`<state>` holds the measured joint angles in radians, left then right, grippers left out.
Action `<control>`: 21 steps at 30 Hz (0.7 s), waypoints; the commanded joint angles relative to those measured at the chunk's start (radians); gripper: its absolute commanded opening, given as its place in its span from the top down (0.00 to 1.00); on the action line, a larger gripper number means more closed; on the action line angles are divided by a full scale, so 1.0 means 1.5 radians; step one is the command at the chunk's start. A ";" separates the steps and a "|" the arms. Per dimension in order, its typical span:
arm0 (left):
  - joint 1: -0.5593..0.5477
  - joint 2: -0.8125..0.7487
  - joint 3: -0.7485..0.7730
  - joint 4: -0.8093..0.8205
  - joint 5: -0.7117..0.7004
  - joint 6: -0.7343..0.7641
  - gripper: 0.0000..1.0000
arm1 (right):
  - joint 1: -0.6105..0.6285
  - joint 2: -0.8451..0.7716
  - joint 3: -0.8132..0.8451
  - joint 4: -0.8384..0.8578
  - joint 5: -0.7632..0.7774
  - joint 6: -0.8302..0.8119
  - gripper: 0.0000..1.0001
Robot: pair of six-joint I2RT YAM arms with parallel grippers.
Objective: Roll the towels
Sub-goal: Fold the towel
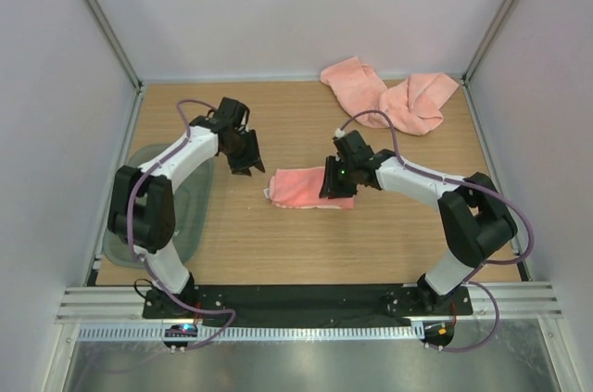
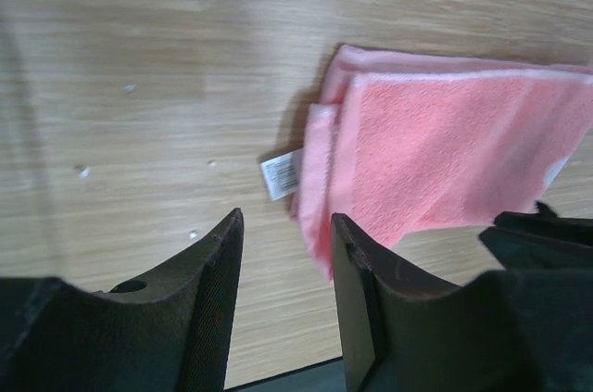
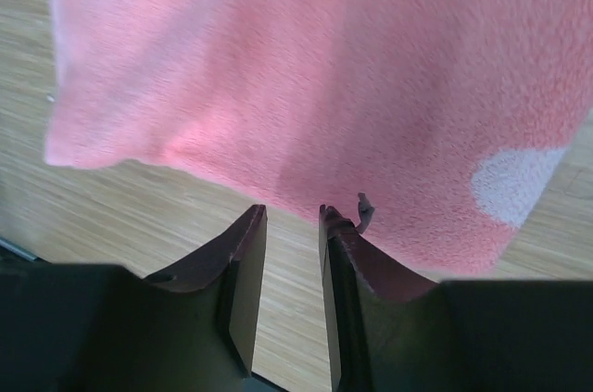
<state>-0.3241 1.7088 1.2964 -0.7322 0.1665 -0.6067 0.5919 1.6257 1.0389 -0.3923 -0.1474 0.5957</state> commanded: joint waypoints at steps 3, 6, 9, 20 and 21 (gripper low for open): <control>-0.024 0.077 0.067 0.054 0.030 -0.028 0.56 | -0.037 0.008 -0.072 0.080 -0.057 0.011 0.66; -0.038 0.107 0.087 0.064 0.038 -0.029 0.56 | -0.055 0.010 -0.097 0.075 -0.060 0.005 0.67; -0.052 0.130 0.098 0.072 0.040 -0.030 0.56 | -0.067 -0.002 -0.122 0.070 -0.062 -0.002 0.67; -0.109 0.181 0.092 0.116 0.013 -0.032 0.64 | -0.070 0.000 -0.149 0.072 -0.097 -0.014 0.67; -0.108 0.183 0.093 0.117 0.013 -0.031 0.66 | -0.069 0.001 -0.149 0.071 -0.099 -0.015 0.67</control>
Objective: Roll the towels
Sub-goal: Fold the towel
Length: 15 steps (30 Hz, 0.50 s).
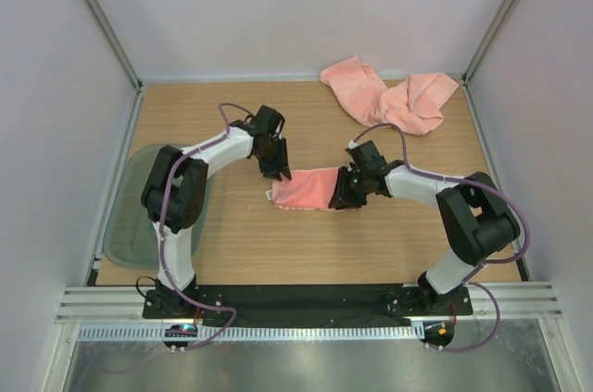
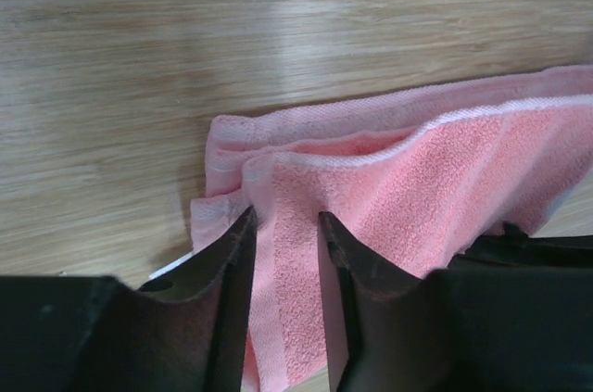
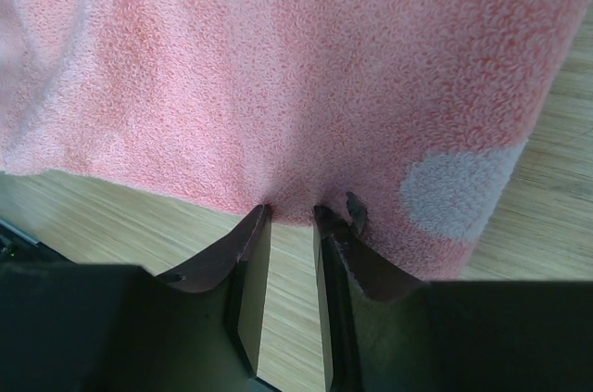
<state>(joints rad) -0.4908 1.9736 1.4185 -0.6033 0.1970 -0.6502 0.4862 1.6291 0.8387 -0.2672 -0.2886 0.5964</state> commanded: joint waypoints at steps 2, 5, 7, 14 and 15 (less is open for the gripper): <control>0.003 0.012 0.015 0.030 -0.014 -0.001 0.72 | 0.000 0.002 -0.018 -0.012 -0.006 -0.017 0.68; 0.003 0.017 0.022 0.019 -0.037 0.001 0.76 | 0.000 0.000 -0.023 -0.012 -0.008 -0.016 0.68; 0.003 0.016 0.033 0.000 -0.049 0.005 0.75 | -0.001 -0.002 -0.025 -0.011 -0.009 -0.016 0.68; 0.002 0.003 0.025 -0.007 -0.075 0.015 0.56 | 0.000 -0.005 -0.031 -0.010 -0.012 -0.015 0.68; 0.003 0.006 0.023 -0.006 -0.073 0.014 0.57 | 0.000 -0.004 -0.030 -0.010 -0.012 -0.015 0.68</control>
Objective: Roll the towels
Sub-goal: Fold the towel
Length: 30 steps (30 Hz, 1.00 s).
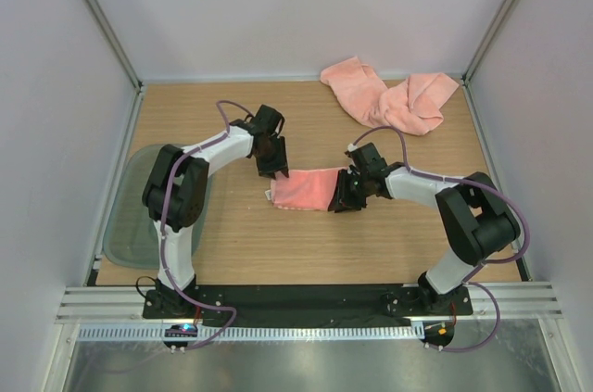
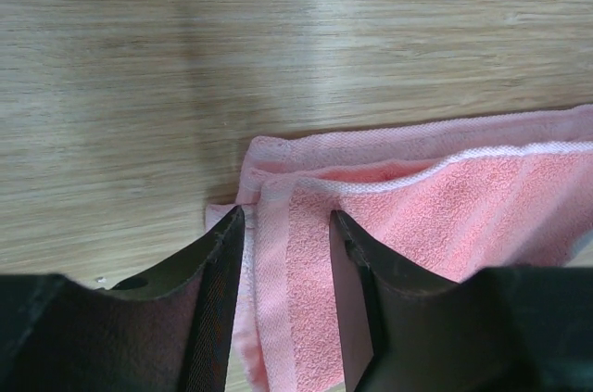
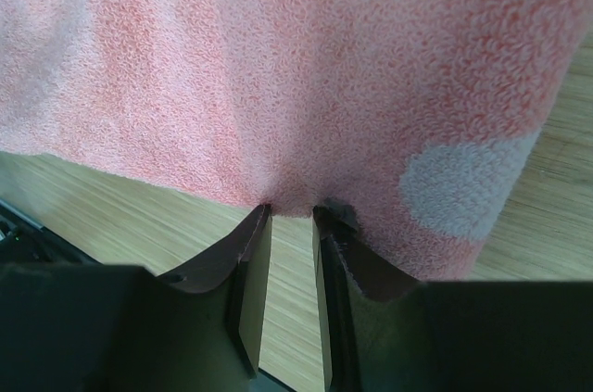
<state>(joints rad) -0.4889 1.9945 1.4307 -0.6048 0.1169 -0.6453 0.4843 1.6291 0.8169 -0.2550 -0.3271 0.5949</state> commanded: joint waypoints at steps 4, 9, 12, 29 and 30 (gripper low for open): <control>-0.004 -0.001 0.004 0.007 -0.017 0.008 0.60 | 0.001 -0.002 -0.015 -0.019 0.014 -0.013 0.68; -0.007 0.002 0.006 0.011 -0.019 0.007 0.69 | 0.001 -0.002 -0.015 -0.021 0.013 -0.014 0.68; -0.008 0.000 0.011 0.012 -0.020 0.010 0.76 | 0.001 -0.002 -0.015 -0.023 0.012 -0.015 0.68; -0.006 -0.054 0.033 -0.030 -0.110 0.043 1.00 | 0.001 0.000 -0.013 -0.030 -0.003 -0.016 0.68; -0.006 -0.054 0.033 -0.035 -0.118 0.044 1.00 | 0.000 0.001 -0.012 -0.030 -0.005 -0.016 0.68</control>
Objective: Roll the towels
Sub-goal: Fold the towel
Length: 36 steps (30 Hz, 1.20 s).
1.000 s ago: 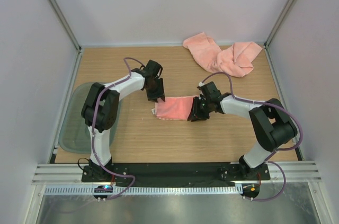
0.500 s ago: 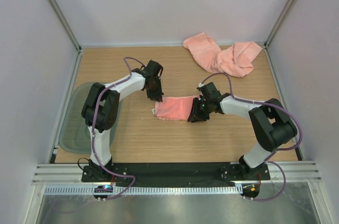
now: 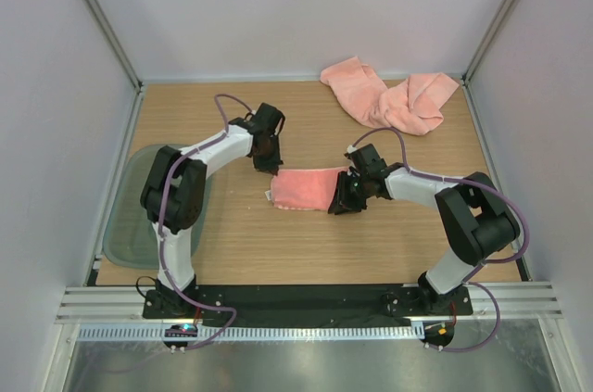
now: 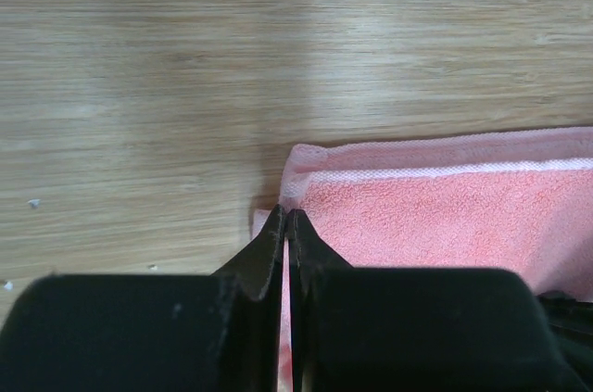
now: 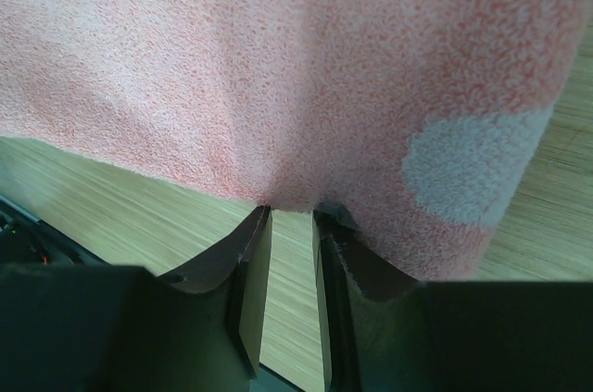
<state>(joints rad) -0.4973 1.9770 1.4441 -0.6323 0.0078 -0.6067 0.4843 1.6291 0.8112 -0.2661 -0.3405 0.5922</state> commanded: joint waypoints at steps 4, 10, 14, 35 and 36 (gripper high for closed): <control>-0.002 -0.043 0.018 -0.026 -0.070 0.017 1.00 | 0.000 0.005 -0.006 -0.022 -0.001 -0.013 0.68; -0.002 -0.043 0.008 -0.026 -0.065 0.017 0.86 | 0.000 0.009 0.009 -0.035 -0.024 -0.022 0.61; -0.002 -0.075 0.004 -0.029 -0.069 0.017 0.54 | 0.001 -0.015 0.042 -0.074 -0.042 -0.032 0.52; -0.124 -0.147 -0.039 -0.033 -0.039 -0.042 0.67 | -0.054 0.053 0.082 0.012 -0.146 -0.032 0.90; -0.129 -0.146 -0.049 -0.027 -0.032 -0.045 0.67 | -0.063 0.066 0.075 0.021 -0.158 -0.031 0.91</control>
<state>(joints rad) -0.6785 1.7649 1.3972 -0.7132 -0.0738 -0.6323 0.4278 1.6974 0.9375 -0.3027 -0.5282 0.5522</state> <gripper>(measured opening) 0.332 0.098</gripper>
